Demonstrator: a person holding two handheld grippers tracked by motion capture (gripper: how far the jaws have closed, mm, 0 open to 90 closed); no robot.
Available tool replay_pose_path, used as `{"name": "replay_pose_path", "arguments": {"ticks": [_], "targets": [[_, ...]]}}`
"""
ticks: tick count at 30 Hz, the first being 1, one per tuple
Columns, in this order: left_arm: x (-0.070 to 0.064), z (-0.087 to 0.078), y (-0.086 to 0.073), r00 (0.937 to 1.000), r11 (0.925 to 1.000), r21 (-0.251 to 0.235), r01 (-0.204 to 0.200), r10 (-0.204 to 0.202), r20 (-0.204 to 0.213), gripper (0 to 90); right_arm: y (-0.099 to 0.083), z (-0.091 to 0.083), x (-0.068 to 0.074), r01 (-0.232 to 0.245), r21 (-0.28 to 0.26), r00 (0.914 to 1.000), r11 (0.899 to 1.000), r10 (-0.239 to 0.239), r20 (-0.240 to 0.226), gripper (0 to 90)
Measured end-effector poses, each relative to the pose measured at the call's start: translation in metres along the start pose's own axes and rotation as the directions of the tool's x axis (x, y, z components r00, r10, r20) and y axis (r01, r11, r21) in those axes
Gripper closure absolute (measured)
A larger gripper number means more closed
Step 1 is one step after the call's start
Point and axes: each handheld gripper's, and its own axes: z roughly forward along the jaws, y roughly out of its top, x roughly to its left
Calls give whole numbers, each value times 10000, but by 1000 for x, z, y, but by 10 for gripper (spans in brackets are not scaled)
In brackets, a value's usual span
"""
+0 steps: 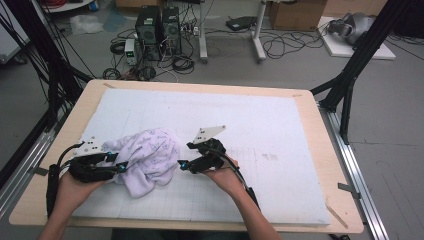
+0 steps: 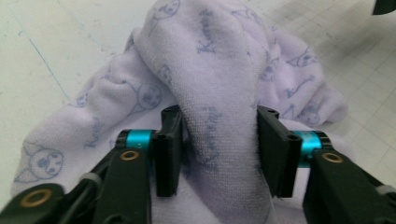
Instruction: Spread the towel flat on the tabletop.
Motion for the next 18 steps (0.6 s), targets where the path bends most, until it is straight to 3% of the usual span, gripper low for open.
{"name": "replay_pose_path", "arguments": {"ticks": [4,14,15,16,17,18], "targets": [[4,5,-4,10000,9997,227,57,-58,73,726,-3,28,-5,-188,521,9993,9985,204,-301,348],[6,13,-7,9998,9987,510,-22,12,205,781,-4,64,1,218,943,9989,9953,-176,-442,450],[6,14,-7,9998,9987,505,13,-23,216,783,-4,67,2,210,928,9992,9955,-177,-361,484],[6,15,-7,9998,9987,501,14,-25,207,784,-3,68,2,372,912,9990,9951,-348,-274,590],[6,15,-7,9998,9987,504,1,-12,214,784,-3,68,2,372,912,9990,9951,-348,-274,590],[5,15,-7,9998,9988,497,-6,-3,192,785,-2,67,2,447,929,9987,9947,-422,-286,719]]}}
